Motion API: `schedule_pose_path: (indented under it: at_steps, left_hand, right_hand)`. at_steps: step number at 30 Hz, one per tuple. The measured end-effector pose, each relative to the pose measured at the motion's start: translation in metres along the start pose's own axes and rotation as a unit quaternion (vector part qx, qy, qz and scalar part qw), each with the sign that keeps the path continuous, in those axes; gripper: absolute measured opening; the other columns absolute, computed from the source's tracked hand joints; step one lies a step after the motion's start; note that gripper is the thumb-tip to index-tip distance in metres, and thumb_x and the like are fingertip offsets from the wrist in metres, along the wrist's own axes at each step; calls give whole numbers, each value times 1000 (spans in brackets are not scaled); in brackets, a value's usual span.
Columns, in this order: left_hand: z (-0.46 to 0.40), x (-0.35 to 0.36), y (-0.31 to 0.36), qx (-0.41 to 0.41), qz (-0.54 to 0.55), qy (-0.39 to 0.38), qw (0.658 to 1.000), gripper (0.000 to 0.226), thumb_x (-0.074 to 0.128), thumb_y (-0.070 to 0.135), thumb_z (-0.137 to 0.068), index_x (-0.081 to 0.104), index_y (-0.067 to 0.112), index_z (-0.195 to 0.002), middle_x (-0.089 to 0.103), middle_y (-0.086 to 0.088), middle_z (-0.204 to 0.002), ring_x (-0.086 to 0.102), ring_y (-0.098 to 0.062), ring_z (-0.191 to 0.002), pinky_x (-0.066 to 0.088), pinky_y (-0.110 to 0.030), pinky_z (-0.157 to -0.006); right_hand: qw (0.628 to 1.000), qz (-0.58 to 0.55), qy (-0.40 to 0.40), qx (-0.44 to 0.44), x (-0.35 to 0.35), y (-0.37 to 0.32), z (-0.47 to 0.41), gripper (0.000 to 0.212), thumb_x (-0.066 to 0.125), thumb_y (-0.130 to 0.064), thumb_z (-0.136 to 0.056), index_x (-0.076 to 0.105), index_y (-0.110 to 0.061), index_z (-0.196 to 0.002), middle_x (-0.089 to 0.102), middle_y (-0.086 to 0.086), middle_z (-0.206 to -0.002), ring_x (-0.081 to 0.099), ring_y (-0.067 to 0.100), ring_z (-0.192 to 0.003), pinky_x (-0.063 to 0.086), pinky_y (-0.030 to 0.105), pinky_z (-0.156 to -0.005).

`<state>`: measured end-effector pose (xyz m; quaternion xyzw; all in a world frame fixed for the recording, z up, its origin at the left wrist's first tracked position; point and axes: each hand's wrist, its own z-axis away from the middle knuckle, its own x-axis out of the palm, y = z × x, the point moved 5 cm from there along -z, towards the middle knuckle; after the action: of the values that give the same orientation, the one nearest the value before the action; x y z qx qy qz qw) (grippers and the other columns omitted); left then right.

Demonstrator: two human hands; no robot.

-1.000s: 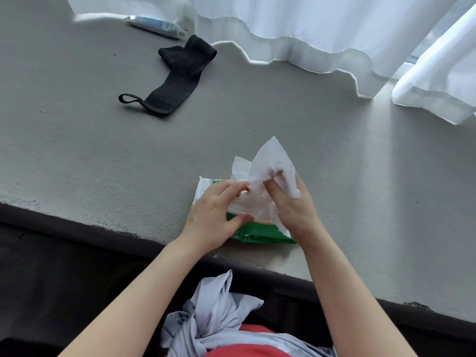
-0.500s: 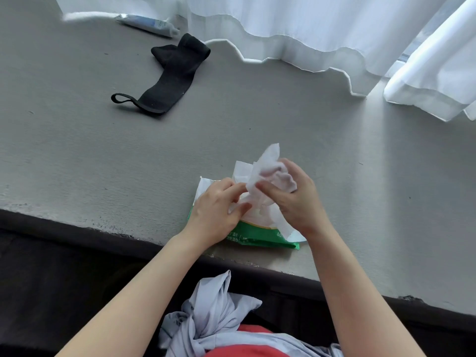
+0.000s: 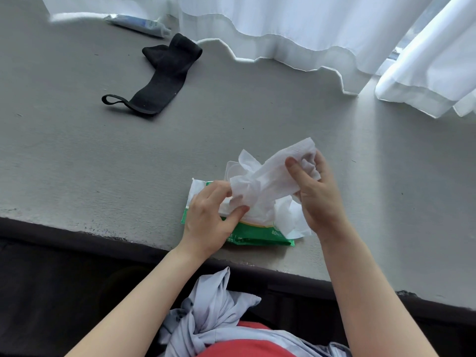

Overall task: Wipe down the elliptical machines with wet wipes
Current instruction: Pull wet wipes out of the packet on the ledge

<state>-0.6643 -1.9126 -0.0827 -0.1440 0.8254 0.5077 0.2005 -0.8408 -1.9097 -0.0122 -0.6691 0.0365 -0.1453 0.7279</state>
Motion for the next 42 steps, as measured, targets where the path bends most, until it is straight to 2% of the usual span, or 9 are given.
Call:
schedule_pose_path:
  at_steps: [10, 14, 18, 22, 25, 28, 33, 39, 42]
  left_hand:
    - [-4, -4, -3, 2, -37, 11, 999, 22, 66, 26, -81, 58, 7, -74, 46, 10, -80, 37, -2, -74, 33, -8, -66]
    - [-2, -5, -5, -46, 25, -6, 999, 17, 71, 16, -76, 64, 1, -83, 61, 4, -84, 54, -11, -81, 42, -12, -74]
    - [2, -5, -7, -119, 96, -21, 988, 21, 72, 16, -79, 69, 5, -96, 70, 7, -90, 61, -3, -88, 43, -9, -77]
    - [2, -6, -5, -60, 37, -2, 998, 13, 66, 13, -80, 61, 6, -89, 64, 0, -84, 57, -19, -82, 46, -24, -73]
    - [3, -6, 4, 58, -21, 25, 998, 19, 59, 2, -77, 49, 17, -81, 59, -1, -78, 50, -18, -79, 41, -22, -70]
    - [4, -6, 12, 129, -64, 35, 989, 19, 51, 5, -79, 42, 21, -81, 62, -5, -75, 49, -18, -78, 39, -30, -67]
    - [1, -5, 6, 113, -90, 28, 989, 13, 49, 10, -82, 42, 20, -86, 63, -10, -75, 47, -17, -76, 31, -24, -68]
    - [-5, -5, 8, 94, -83, 18, 992, 14, 50, 23, -88, 37, 17, -89, 62, -10, -69, 53, -24, -66, 40, -35, -56]
    - [-6, -6, 5, 39, -79, 9, 996, 26, 51, 38, -87, 37, 17, -89, 63, -8, -70, 57, -27, -61, 38, -31, -53]
  right_hand:
    - [980, -166, 95, -58, -11, -25, 0, 19, 49, -4, -100, 55, -21, -106, 67, -2, -98, 69, 17, -86, 54, 37, -88]
    - [969, -176, 127, -114, -33, -43, 6, 22, 49, -2, -99, 57, -22, -105, 68, -8, -97, 69, 12, -89, 52, 37, -92]
    - [960, 134, 141, -199, -38, -51, 19, 10, 57, -17, -93, 60, -27, -94, 66, -21, -85, 60, 0, -85, 46, 16, -84]
    - [863, 499, -31, -68, -19, 14, 28, 29, 59, -23, -96, 60, -19, -125, 56, -9, -118, 51, 7, -105, 35, 10, -83]
    - [869, 490, -63, -7, -16, 43, 33, 54, 71, -22, -87, 51, -22, -137, 48, -9, -128, 47, 8, -115, 35, 17, -93]
    - [861, 505, -19, -53, -19, 40, 27, 42, 68, -5, -84, 60, -13, -124, 56, -9, -104, 48, 7, -91, 38, 11, -80]
    - [815, 542, 108, -175, -19, 4, 26, 44, 60, 13, -71, 68, -6, -109, 65, 9, -92, 55, 25, -77, 29, 23, -63]
    - [839, 516, -108, -133, 25, 34, 25, 39, 61, -20, -82, 63, -13, -120, 58, 4, -121, 55, 22, -108, 40, 25, -85]
    - [835, 529, -83, -127, 27, 53, 26, 31, 72, -24, -84, 67, -15, -114, 60, 1, -117, 55, 22, -104, 33, 19, -74]
